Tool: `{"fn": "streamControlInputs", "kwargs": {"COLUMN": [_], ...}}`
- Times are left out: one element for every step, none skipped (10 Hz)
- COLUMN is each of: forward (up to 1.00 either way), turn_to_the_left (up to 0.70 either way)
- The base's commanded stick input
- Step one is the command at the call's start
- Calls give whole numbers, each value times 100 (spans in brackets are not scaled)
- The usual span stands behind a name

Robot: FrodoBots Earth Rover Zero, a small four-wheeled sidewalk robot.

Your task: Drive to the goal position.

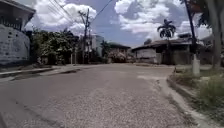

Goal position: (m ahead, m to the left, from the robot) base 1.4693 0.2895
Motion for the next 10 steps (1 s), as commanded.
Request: {"fn": "streamControlInputs", "kwargs": {"forward": [2,0,0,0,0,0,0,0,2,5], "turn_to_the_left": [59,100,100,100,100,100,100,100,66,10]}}
